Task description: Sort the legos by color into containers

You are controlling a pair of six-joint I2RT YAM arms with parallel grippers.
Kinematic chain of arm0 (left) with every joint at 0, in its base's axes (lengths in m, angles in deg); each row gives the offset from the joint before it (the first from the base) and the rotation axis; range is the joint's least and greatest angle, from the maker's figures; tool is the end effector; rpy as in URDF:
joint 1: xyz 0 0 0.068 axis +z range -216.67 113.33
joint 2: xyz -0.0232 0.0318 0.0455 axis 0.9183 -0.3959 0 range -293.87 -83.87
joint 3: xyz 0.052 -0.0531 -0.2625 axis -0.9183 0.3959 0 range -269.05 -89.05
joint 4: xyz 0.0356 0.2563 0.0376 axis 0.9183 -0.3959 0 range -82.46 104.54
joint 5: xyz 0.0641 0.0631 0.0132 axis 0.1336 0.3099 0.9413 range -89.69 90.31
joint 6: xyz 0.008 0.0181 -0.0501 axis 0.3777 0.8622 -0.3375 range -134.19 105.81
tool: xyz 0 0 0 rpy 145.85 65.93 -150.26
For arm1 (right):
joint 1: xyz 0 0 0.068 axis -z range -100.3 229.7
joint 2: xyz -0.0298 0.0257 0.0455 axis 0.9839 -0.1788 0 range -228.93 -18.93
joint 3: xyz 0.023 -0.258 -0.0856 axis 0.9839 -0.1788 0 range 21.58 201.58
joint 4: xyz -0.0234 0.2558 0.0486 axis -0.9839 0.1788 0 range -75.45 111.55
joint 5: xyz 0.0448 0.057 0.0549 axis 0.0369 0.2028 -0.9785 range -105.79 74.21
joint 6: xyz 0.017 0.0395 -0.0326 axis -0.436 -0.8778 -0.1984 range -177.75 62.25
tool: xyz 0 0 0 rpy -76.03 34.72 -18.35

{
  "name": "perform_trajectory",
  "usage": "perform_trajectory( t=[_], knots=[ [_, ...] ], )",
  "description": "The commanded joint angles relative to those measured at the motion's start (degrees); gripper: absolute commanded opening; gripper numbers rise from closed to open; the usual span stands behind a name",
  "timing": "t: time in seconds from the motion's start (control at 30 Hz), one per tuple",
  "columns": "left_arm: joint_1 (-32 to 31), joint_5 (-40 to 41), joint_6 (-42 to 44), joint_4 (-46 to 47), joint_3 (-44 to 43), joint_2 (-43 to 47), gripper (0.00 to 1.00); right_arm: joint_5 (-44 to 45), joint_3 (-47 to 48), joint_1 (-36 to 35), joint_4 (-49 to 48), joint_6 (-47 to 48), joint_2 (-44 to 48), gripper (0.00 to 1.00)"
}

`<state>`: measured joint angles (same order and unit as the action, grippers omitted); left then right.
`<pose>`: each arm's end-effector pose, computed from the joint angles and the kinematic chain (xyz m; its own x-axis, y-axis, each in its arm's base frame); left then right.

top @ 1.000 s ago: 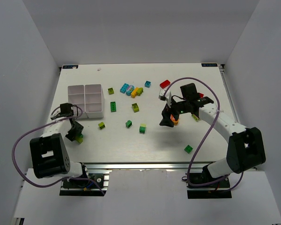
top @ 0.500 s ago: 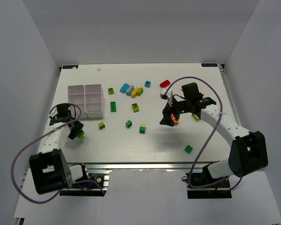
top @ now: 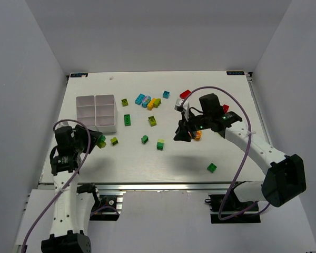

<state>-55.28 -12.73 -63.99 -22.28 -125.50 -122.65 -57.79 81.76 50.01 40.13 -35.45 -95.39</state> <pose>0.1444 0.0210 0.2603 -0.3835 -0.8364 -0.3916 -0.4864 0.5434 -0.6842 0.2357 0.1619 0.2920 -0.2324 -0.4571 -0.8585 -0.9611 0.2435 0.1306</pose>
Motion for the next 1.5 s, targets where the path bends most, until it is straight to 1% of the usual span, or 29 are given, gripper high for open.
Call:
perform_trajectory(
  t=[0.0, 0.1, 0.13, 0.2, 0.23, 0.27, 0.3, 0.37, 0.4, 0.5, 0.53, 0.63, 0.77, 1.0, 1.17, 1.47],
  knots=[
    [-1.9, -6.4, -4.7, 4.9, -0.2, 1.3, 0.02, -0.5, 4.1, -2.6, -1.8, -8.1, 0.9, 0.46],
    [-5.0, -5.7, -7.1, 8.0, -1.2, 0.6, 0.02, 1.9, 5.0, -4.3, -4.8, -14.3, 0.9, 0.48],
    [-7.4, -5.0, -7.8, 8.6, -1.6, -0.1, 0.02, 2.7, 5.3, -4.6, -5.9, -17.6, 1.0, 0.48],
    [-10.8, -1.5, -9.9, 10.9, -3.3, -1.4, 0.02, 5.2, 5.9, -5.5, -7.6, -20.4, 0.7, 0.50],
    [-16.3, 0.1, -10.7, 11.8, -3.7, -2.9, 0.02, 5.8, 6.5, -5.7, -7.9, -22.2, 0.7, 0.50],
    [-18.6, 1.7, -12.4, 13.8, -4.2, -3.7, 0.02, 6.2, 6.6, -6.0, -8.8, -23.9, 0.6, 0.50],
    [-22.9, 4.7, -13.1, 14.6, -5.2, -4.7, 0.02, 6.4, 6.6, -6.1, -9.3, -24.8, 0.8, 0.51],
    [-26.9, 7.8, -14.9, 17.1, -6.3, -7.9, 0.02, 6.8, 6.4, -6.1, -10.5, -27.0, 1.1, 0.52],
    [-30.3, 10.2, -15.3, 17.8, -7.3, -8.9, 0.02, 7.1, 6.2, -6.1, -10.9, -27.6, 1.5, 0.54],
    [-34.9, 12.2, -16.4, 19.9, -9.2, -13.0, 0.02, 8.1, 5.2, -6.1, -12.5, -29.9, 2.8, 0.56],
    [-35.7, 14.1, -16.9, 20.5, -10.3, -13.8, 0.02, 8.4, 4.6, -6.1, -13.0, -30.5, 3.2, 0.56],
    [-38.6, 15.4, -18.2, 22.6, -11.9, -16.7, 0.01, 10.7, 3.8, -6.1, -14.6, -34.5, 4.4, 0.57],
    [-42.8, 17.4, -20.8, 27.1, -11.3, -19.3, 0.01, 16.4, 3.1, -6.1, -15.7, -40.2, 6.1, 0.59],
    [-46.3, 18.1, -23.0, 31.0, -10.1, -22.7, 0.02, 17.7, 1.3, -6.7, -20.7, -46.1, 7.1, 0.59],
    [-46.8, 18.3, -24.7, 33.0, -10.0, -23.2, 0.02, 21.4, 1.1, -8.8, -23.1, -45.8, 6.2, 0.59],
    [-48.0, 18.2, -26.9, 33.5, -9.7, -24.4, 0.02, 25.6, 0.7, -12.8, -24.7, -41.5, 3.5, 0.61]
  ],
)
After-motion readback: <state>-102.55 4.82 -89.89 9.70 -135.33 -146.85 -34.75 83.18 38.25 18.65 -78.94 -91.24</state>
